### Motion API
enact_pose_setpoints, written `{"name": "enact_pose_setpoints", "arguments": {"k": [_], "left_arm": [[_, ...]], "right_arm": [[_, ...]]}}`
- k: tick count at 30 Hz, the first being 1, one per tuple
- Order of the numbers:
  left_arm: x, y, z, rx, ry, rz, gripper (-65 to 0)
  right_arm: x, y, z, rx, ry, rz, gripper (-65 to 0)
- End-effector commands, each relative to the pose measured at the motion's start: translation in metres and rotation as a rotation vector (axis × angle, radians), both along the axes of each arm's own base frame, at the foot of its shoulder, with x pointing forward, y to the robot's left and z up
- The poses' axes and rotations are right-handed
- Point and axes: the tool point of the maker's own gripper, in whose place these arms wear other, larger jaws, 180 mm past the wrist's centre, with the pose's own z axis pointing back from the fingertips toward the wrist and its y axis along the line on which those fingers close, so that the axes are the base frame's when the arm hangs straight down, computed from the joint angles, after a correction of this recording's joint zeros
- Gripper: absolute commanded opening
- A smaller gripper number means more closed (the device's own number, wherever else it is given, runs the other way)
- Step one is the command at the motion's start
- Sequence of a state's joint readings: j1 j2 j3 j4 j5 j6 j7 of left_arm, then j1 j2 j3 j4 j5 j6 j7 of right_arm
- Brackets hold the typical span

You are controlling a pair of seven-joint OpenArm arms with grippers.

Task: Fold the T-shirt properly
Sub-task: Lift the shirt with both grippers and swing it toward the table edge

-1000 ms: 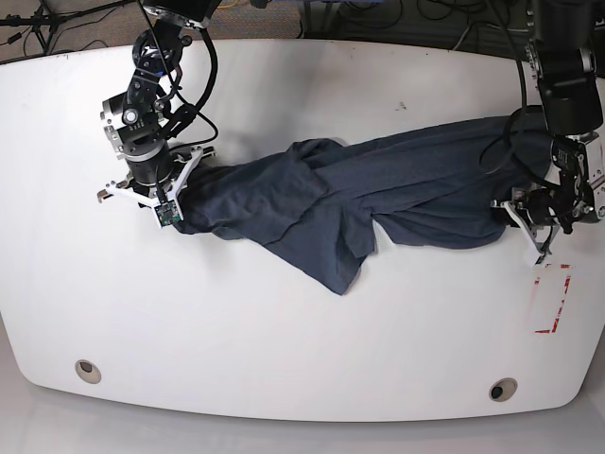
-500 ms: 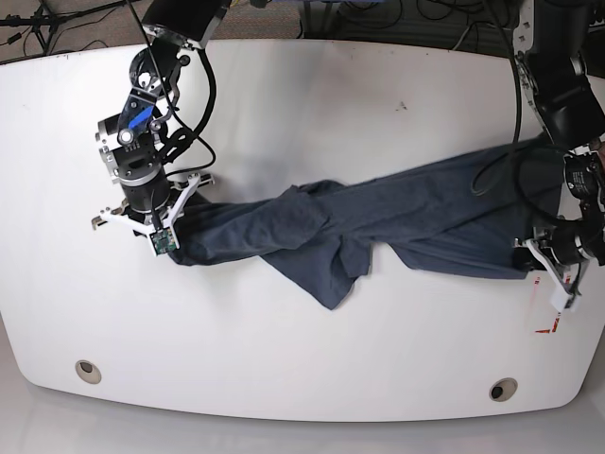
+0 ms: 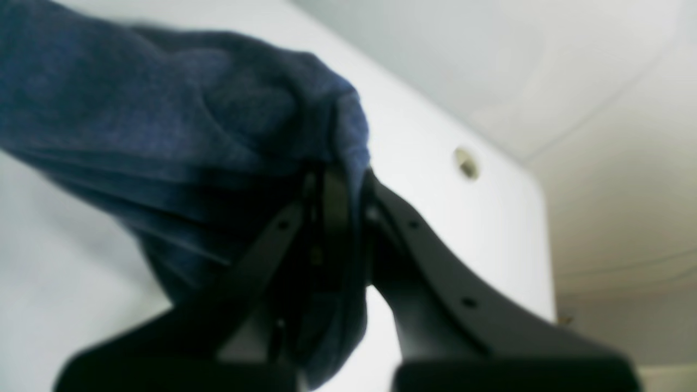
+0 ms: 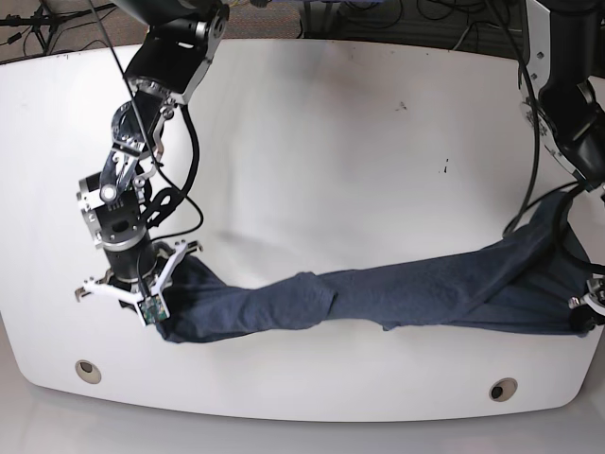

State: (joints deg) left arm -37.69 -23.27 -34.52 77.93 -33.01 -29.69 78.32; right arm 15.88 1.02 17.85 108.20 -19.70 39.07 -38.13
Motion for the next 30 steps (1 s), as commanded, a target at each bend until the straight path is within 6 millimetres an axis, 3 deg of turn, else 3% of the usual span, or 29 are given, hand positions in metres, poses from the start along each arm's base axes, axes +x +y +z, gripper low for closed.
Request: {"name": "enact_pose_setpoints", "arguments": {"k": [1,11,16,21,25,30], "left_arm": [[0.006,0.019,0.052,-0.013,-0.134,0.063,-65.0],[0.013,0.032,0.122,-0.012,-0.272,0.09,-65.0],[0.016,0.032,0.128,-0.032,-0.283,0.088,-65.0],[0.016,0.032,0.124,-0.037,-0.274,0.084,-65.0],[0.013,0.032,0.1,-0.032,-0.222,0.083,-65.0],[0.007,0.029,0.069,-0.041,-0.159,0.072,-65.0]], "right_arm": [[0.017,-0.011,0.045,-0.038,-0.094,-0.027,-65.0],[0.041,-0.027,0.143,-0.072,-0.257,-0.09,-65.0],[0.039,-0.046,0.16,-0.109,-0.258,-0.141,-65.0],[0.033,-0.045,0.157,-0.115,-0.256,-0.146,-65.0],[0.024,-0.044,0.129,-0.122,-0.204,-0.14,-65.0],[0.006,-0.041,0.079,-0.131,-0.098,-0.128,-65.0]]}}
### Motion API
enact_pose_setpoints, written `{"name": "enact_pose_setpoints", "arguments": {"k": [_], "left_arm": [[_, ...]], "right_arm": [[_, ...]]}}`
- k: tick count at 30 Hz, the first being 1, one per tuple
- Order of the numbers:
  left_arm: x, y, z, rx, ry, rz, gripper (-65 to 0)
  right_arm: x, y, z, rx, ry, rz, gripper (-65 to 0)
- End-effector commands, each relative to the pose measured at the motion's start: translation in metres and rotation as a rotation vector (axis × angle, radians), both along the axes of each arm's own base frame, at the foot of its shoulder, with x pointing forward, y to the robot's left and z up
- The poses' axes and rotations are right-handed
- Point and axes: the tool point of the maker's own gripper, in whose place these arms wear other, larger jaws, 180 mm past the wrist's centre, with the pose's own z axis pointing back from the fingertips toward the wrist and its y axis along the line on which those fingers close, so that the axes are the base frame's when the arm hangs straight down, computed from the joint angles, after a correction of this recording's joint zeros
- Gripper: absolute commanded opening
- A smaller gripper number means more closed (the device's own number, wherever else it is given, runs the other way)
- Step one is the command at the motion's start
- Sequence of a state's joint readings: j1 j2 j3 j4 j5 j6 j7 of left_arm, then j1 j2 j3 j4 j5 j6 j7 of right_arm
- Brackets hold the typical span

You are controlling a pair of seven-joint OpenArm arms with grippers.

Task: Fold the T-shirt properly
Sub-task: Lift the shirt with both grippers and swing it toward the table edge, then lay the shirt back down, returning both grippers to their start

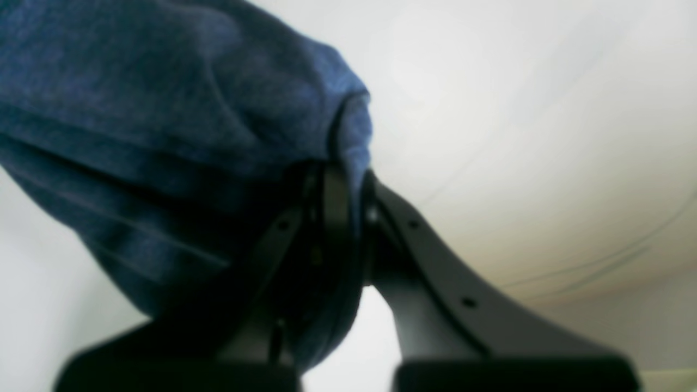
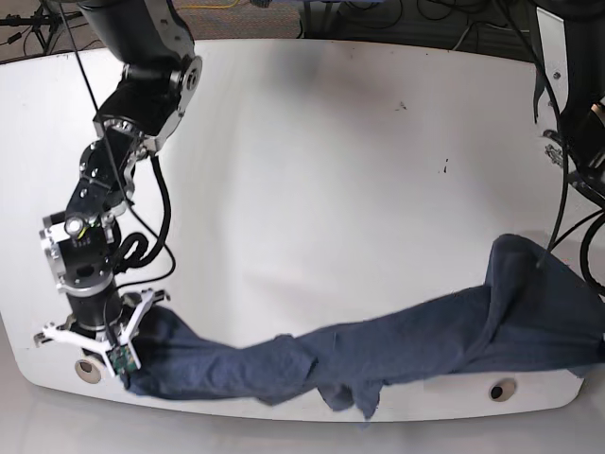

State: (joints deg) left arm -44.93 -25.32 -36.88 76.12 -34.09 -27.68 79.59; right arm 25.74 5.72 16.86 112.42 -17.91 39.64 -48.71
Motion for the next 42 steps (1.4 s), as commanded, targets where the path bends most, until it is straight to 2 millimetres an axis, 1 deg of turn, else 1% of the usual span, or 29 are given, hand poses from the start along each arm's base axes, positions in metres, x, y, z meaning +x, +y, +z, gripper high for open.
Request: {"name": "enact_pose_setpoints", "arguments": {"k": [1,2,3,5,7,11,12,14,15,17,21,25,28,30,32,35,42], "left_arm": [[-0.006,0.007,0.0,0.009,-0.021,0.012,-65.0],[-0.008,0.006,-0.007,0.005,-0.008,0.007,-65.0],[-0.011,0.004,-0.018,-0.002,0.012,-0.001,-65.0],[-0.017,0.002,-0.036,-0.013,0.046,-0.012,-65.0],[-0.027,-0.001,-0.059,-0.026,0.093,-0.022,-65.0],[-0.046,-0.005,-0.099,-0.046,0.179,-0.038,-65.0],[-0.055,-0.006,-0.113,-0.052,0.211,-0.039,-65.0],[-0.067,-0.002,-0.13,-0.066,0.243,-0.026,-65.0],[-0.073,-0.001,-0.136,-0.07,0.257,-0.02,-65.0],[-0.089,0.004,-0.154,-0.078,0.298,0.001,-65.0],[-0.113,0.01,-0.179,-0.074,0.355,0.022,-65.0],[-0.135,0.022,-0.193,-0.007,0.395,0.008,-65.0],[-0.144,0.025,-0.201,0.023,0.403,-0.007,-65.0],[-0.151,0.032,-0.201,0.047,0.419,-0.004,-65.0],[-0.155,0.036,-0.201,0.06,0.431,-0.002,-65.0],[-0.157,0.038,-0.2,0.063,0.432,0.003,-65.0],[-0.157,0.039,-0.2,0.065,0.433,0.003,-65.0]], "right_arm": [[-0.013,-0.006,-0.017,-0.013,0.032,-0.035,-65.0],[-0.017,-0.004,-0.026,-0.006,0.048,-0.032,-65.0],[-0.021,0.0,-0.039,0.008,0.072,-0.022,-65.0],[-0.03,0.008,-0.06,0.026,0.104,0.001,-65.0],[-0.042,0.018,-0.085,0.052,0.137,0.031,-65.0],[-0.066,0.034,-0.124,0.098,0.197,0.075,-65.0],[-0.075,0.039,-0.137,0.116,0.222,0.083,-65.0],[-0.089,0.044,-0.154,0.135,0.257,0.094,-65.0],[-0.094,0.045,-0.16,0.142,0.269,0.095,-65.0],[-0.108,0.047,-0.174,0.163,0.303,0.091,-65.0],[-0.128,0.046,-0.193,0.203,0.339,0.067,-65.0],[-0.145,0.041,-0.206,0.222,0.371,0.042,-65.0],[-0.156,0.04,-0.218,0.227,0.412,0.035,-65.0],[-0.162,0.039,-0.226,0.231,0.437,0.031,-65.0],[-0.166,0.039,-0.232,0.234,0.454,0.03,-65.0],[-0.176,0.04,-0.244,0.239,0.494,0.029,-65.0],[-0.181,0.044,-0.251,0.252,0.517,0.035,-65.0]]}}
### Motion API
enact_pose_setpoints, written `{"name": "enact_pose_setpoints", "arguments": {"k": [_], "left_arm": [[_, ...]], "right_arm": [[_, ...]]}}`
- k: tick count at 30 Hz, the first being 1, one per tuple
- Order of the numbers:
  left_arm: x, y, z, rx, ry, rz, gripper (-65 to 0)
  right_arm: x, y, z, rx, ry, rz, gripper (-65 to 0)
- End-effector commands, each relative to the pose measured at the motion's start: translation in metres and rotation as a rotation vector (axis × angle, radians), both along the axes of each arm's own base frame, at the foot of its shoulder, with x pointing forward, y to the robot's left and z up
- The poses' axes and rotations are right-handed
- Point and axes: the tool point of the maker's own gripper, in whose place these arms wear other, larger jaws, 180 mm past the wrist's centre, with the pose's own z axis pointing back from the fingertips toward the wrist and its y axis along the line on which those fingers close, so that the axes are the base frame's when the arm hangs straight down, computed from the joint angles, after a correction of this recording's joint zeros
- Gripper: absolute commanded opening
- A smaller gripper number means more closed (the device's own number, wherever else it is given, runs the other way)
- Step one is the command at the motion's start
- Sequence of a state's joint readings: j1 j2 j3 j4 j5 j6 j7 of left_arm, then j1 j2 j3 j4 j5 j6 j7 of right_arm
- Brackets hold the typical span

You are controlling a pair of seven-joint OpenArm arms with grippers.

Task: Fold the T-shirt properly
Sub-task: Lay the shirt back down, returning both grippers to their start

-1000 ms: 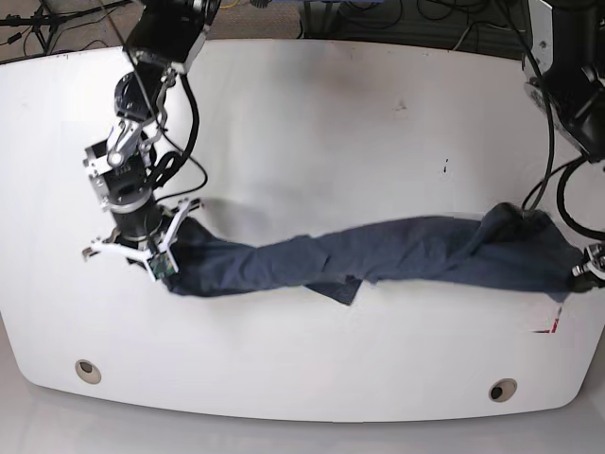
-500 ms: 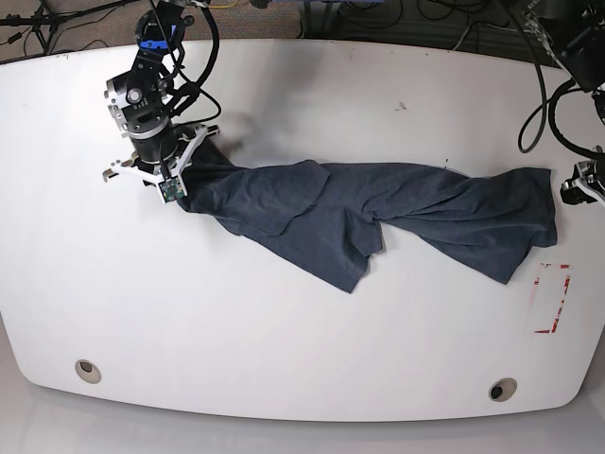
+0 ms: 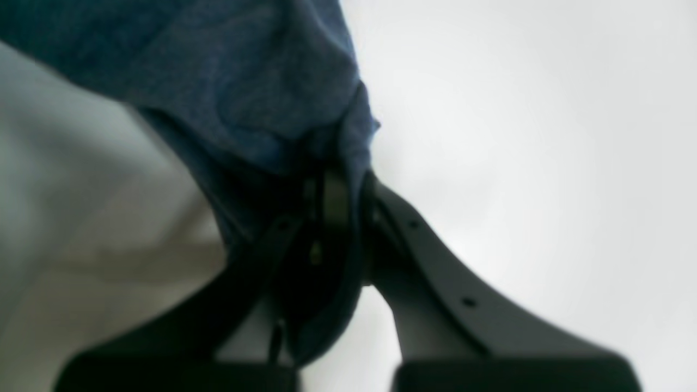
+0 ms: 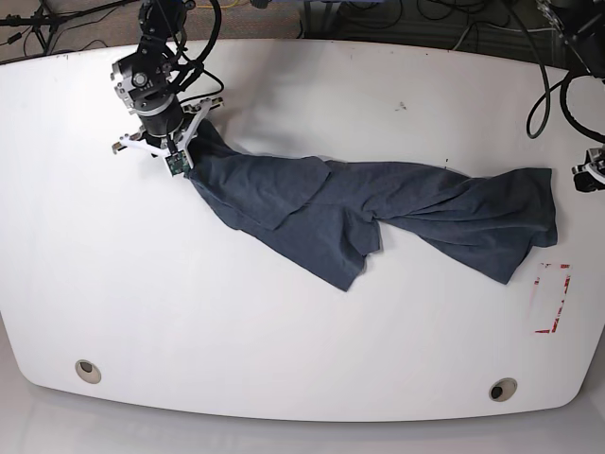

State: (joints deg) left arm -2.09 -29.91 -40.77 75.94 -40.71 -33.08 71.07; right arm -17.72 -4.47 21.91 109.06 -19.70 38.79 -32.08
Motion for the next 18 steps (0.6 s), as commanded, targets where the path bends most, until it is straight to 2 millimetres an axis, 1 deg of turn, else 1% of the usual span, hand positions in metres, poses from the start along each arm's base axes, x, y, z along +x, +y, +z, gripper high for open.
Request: {"name": "enact_pose_setpoints", "arguments": {"k": [1,9,12,14,16,18], "left_arm": [[0.008,0.008,0.019,0.029,-0.049,-0.006,-65.0],[0.009,0.008,0.019,0.029,-0.049,-0.007,-65.0],[0.012,0.008,0.022,0.028,-0.06,-0.004,-64.6],[0.022,0.007,0.03,0.026,-0.089,-0.004,-62.4],[0.033,0.009,0.04,0.029,-0.117,0.003,-58.3],[0.04,0.014,0.043,0.034,-0.117,0.033,-51.9]], "right_arm": [[0.008,0.002,0.01,0.007,-0.045,0.002,-65.0],[0.008,0.002,0.009,0.007,-0.043,0.001,-65.0],[0.008,0.002,0.009,0.007,-0.043,0.001,-65.0],[0.008,0.002,0.009,0.007,-0.043,0.001,-65.0],[0.008,0.002,0.009,0.007,-0.043,0.003,-65.0],[0.008,0.002,0.01,0.007,-0.044,0.003,-65.0]]}}
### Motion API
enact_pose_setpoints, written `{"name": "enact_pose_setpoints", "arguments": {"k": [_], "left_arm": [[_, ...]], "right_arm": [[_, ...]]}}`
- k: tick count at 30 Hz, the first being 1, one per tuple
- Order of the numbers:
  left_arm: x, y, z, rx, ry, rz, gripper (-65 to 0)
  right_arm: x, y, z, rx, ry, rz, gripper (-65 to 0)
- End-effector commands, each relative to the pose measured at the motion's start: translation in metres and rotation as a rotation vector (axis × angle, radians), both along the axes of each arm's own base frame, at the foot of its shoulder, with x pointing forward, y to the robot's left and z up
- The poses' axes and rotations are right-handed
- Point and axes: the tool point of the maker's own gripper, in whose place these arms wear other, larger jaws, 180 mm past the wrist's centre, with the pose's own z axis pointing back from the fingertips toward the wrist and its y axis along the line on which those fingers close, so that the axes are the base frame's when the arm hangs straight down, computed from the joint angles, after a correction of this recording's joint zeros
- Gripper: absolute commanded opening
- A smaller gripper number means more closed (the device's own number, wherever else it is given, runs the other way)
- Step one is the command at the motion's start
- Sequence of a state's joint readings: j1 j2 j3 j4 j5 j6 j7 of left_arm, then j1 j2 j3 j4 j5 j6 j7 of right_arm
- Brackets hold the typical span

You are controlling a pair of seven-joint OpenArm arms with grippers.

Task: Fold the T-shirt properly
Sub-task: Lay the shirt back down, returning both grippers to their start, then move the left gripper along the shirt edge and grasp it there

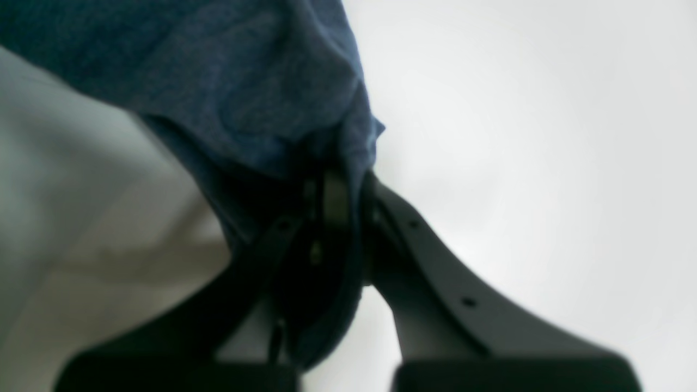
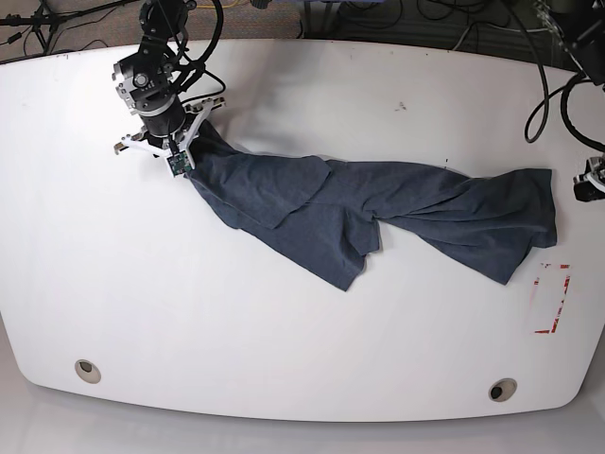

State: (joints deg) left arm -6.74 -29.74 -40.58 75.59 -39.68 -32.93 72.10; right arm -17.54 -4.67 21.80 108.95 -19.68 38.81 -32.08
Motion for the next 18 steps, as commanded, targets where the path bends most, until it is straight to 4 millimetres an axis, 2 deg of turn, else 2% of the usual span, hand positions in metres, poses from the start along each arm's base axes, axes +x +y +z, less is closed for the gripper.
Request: {"name": "enact_pose_setpoints", "arguments": {"k": [1,5,8,13,18], "left_arm": [[0.021,0.017,0.025,0.029,-0.063,0.055,-47.8],[0.049,0.015,0.03,0.026,-0.047,0.089,-30.3],[0.072,0.009,0.034,0.046,-0.052,0.092,-22.1],[0.098,0.012,0.047,0.119,-0.117,0.097,-20.8],[0.121,-0.001,0.036,0.133,-0.129,0.071,-20.6]], "right_arm": [[0.007,0.0,0.01,0.002,-0.043,0.003,-65.0],[0.007,0.005,0.01,0.014,-0.044,0.002,-65.0],[0.007,0.008,0.01,0.026,-0.047,-0.002,-65.0],[0.008,0.009,0.01,0.029,-0.048,-0.003,-65.0],[0.009,0.009,0.011,0.029,-0.051,-0.003,-65.0]]}}
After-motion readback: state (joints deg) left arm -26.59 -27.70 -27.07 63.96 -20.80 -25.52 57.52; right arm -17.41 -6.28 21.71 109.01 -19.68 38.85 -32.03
